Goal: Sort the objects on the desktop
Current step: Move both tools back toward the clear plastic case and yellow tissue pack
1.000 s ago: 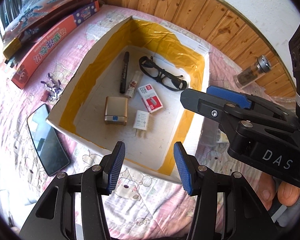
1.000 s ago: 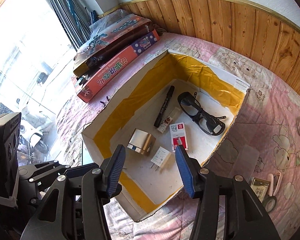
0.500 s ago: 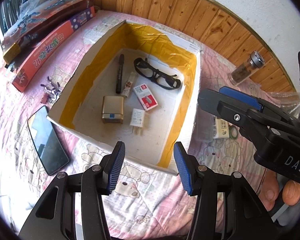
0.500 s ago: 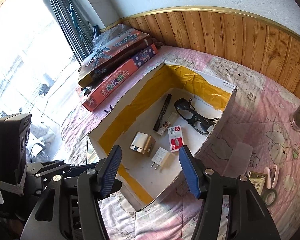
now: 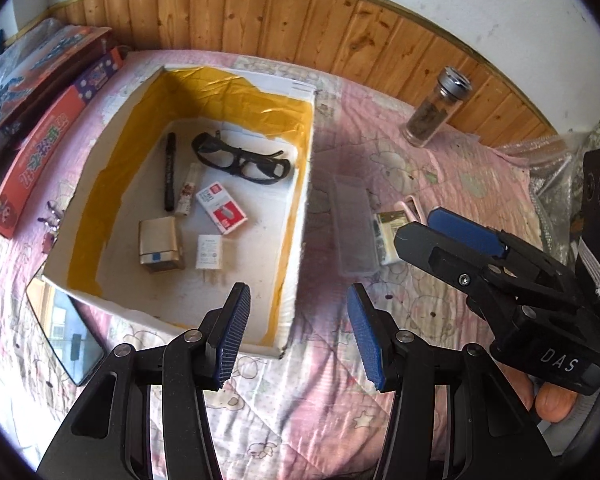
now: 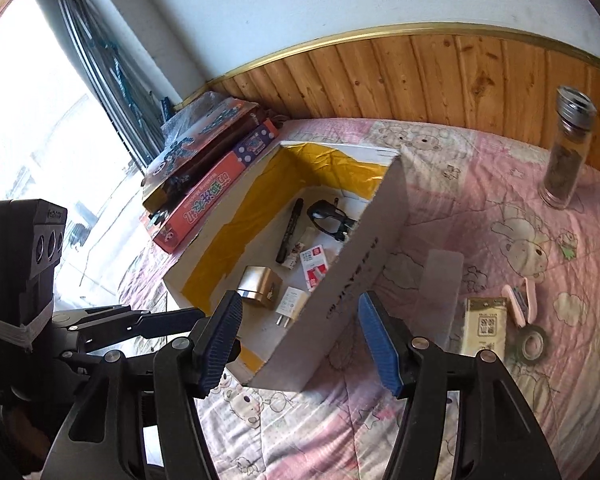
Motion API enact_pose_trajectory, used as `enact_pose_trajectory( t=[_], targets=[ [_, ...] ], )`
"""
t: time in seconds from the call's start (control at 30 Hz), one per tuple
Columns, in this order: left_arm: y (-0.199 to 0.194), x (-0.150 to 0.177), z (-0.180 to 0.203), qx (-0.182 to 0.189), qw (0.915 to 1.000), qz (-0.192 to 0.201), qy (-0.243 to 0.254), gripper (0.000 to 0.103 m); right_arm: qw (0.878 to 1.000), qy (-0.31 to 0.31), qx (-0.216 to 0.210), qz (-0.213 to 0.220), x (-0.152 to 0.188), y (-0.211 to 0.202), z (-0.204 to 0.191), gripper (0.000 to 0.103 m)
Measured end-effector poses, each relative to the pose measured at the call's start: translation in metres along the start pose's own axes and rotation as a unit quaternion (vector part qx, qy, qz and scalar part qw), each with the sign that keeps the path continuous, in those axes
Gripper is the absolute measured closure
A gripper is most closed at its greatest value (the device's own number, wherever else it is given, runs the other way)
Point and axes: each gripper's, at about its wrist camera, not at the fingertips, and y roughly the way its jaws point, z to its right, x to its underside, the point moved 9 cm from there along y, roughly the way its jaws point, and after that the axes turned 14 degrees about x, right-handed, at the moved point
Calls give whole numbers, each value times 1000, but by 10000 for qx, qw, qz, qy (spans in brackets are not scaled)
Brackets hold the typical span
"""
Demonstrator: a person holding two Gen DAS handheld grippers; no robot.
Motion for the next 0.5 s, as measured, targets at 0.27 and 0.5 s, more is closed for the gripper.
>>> enact_pose_trajectory(
  t=[0.27, 0.5],
  targets=[
    [51, -5, 44, 344, 9975, -533, 318, 50, 9925, 1043, 632, -110, 38, -5, 107, 41],
    [117, -17, 57, 100, 9935, -1010, 524, 50, 9816, 1461, 1129, -481, 70, 12, 168, 41]
  ],
)
